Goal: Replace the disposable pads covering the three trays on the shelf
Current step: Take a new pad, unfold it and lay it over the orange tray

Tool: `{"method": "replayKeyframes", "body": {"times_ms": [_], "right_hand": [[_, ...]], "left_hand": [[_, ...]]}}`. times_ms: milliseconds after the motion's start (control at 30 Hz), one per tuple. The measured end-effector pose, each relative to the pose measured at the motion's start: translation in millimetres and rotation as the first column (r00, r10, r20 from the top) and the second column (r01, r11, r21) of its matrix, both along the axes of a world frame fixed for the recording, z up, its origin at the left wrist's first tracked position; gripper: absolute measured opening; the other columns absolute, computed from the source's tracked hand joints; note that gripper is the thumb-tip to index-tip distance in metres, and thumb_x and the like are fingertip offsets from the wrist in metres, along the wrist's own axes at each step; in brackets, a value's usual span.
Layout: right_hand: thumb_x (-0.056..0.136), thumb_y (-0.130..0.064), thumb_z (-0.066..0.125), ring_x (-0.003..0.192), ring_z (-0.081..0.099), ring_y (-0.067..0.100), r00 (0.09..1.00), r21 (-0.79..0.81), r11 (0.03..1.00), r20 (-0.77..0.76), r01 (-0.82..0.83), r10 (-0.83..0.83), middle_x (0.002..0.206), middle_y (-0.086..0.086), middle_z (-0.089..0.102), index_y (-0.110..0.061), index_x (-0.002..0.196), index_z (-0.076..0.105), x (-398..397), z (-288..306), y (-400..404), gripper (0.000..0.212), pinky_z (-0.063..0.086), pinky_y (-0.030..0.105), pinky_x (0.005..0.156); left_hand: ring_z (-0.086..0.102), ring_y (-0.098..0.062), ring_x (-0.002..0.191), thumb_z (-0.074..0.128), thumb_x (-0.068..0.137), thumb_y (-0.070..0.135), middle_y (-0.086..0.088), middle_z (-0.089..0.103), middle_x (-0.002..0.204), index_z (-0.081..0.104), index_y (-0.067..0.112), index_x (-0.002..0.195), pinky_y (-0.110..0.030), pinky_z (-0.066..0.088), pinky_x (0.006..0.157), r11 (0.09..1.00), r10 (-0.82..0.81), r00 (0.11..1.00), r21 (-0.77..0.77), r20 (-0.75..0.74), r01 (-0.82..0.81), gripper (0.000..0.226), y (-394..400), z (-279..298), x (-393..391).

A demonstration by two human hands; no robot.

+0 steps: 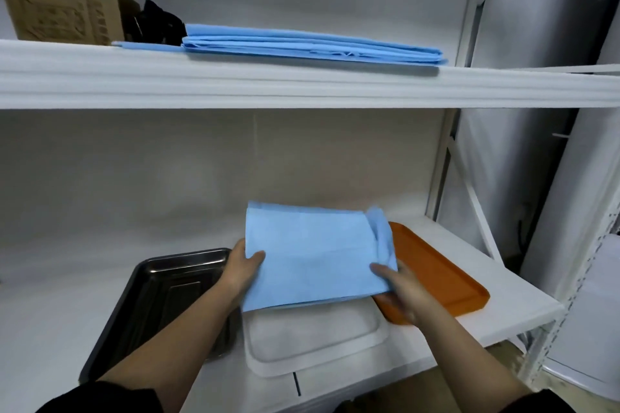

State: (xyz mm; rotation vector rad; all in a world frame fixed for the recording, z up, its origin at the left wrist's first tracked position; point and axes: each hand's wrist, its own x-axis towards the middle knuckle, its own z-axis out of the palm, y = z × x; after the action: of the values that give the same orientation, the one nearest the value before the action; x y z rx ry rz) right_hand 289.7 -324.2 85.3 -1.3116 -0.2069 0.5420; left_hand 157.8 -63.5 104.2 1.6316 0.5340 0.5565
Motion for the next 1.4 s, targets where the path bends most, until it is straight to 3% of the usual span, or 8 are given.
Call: {"method": "replayKeyframes", "body": {"times_ms": [133,400,533,767,1033,1133,1267,1400], "right_hand": [[0.092,0.0,0.051,0.079,0.058,0.019,0.975,-0.271,0.944,0.17,0.187,-0.144,0.098,0.008,0.061,-0.005,0.121,0.049,21.2,-10.5,6.0,0.03,0.049,0.022,0.048],[0.092,-0.003,0.054,0.088,0.056,0.028,0.94,-0.345,0.883,0.23,0.32,-0.251,0.105,0.016,0.061,0.004,0.122,0.052,69.4,-50.1,-4.2,0.031,0.047,0.033,0.065],[0.092,-0.009,0.057,0.091,0.055,0.03,0.93,-0.331,0.87,0.162,0.366,-0.33,0.104,0.016,0.059,0.003,0.12,0.051,90.7,-62.8,-10.9,0.031,0.045,0.039,0.078],[0.096,-0.014,0.052,0.116,0.051,0.036,0.87,-0.428,0.759,0.196,0.49,-0.452,0.13,0.02,0.052,-0.001,0.136,0.042,121.1,-74.8,-29.8,0.044,0.044,0.041,0.092],[0.099,-0.017,0.047,0.132,0.037,0.04,0.818,-0.386,0.738,0.092,0.554,-0.567,0.145,0.02,0.037,-0.004,0.148,0.022,130.8,-90.4,-52.5,0.056,0.034,0.045,0.105],[0.095,-0.018,0.055,0.134,0.035,0.04,0.808,-0.455,0.67,0.273,0.587,-0.523,0.148,0.02,0.035,-0.004,0.148,0.021,128.9,-90.0,-54.2,0.064,0.033,0.05,0.109],[0.094,-0.03,0.055,0.137,0.029,0.036,0.812,-0.726,0.365,0.537,0.582,-0.228,0.15,0.017,0.029,-0.008,0.148,0.022,119.1,-88.6,-51.6,0.067,0.029,0.049,0.109],[0.097,-0.042,0.039,0.136,0.034,0.028,0.884,-0.889,0.189,0.446,0.418,0.142,0.147,0.01,0.037,-0.015,0.146,0.026,113.4,-87.7,-41.5,0.057,0.023,0.045,0.113]], "left_hand": [[0.06,-0.023,0.081,0.042,0.092,-0.006,-0.008,0.062,0.1,0.048,0.009,0.113,-0.029,0.047,0.068,0.998,-0.05,0.985,0.016,-0.166,0.054,0.027,-5.1,-9.6,26.7],[0.053,-0.022,0.093,0.052,0.077,0.0,-0.012,0.048,0.117,0.032,0.031,0.127,-0.026,0.052,0.054,0.978,-0.206,0.927,-0.038,-0.312,0.205,0.062,-15.4,-50.9,61.8],[0.056,-0.026,0.097,0.05,0.086,-0.008,-0.018,0.05,0.125,0.052,0.008,0.128,-0.029,0.05,0.07,0.975,-0.156,0.891,0.079,-0.426,0.208,0.045,-18.4,-75.4,84.1],[0.024,-0.024,0.141,0.061,0.08,0.004,-0.008,0.016,0.155,0.014,0.015,0.151,-0.028,0.03,0.11,0.898,-0.315,0.815,0.125,-0.487,0.422,0.086,-36.5,-91.5,108.2],[-0.011,-0.026,0.147,0.046,0.061,0.02,-0.016,-0.017,0.155,0.006,0.015,0.151,-0.029,0.015,0.115,0.879,-0.275,0.831,0.223,-0.483,0.42,0.098,-67.9,-111.3,124.4],[-0.011,-0.027,0.147,0.052,0.085,0.003,-0.019,-0.021,0.153,0.009,0.016,0.15,-0.023,0.022,0.11,0.858,-0.268,0.822,0.263,-0.503,0.441,0.079,-71.4,-114.9,125.5],[-0.008,-0.028,0.147,0.052,0.055,0.048,-0.018,-0.021,0.154,0.011,0.016,0.151,-0.022,0.019,0.113,0.787,-0.248,0.733,0.31,-0.633,0.533,0.109,-75.5,-109.9,124.8],[-0.008,-0.028,0.147,0.057,0.088,0.042,-0.013,-0.017,0.157,0.005,0.018,0.153,-0.031,0.01,0.119,0.593,-0.167,0.629,0.433,-0.759,0.679,0.086,-79.6,-114.3,124.4]]}}
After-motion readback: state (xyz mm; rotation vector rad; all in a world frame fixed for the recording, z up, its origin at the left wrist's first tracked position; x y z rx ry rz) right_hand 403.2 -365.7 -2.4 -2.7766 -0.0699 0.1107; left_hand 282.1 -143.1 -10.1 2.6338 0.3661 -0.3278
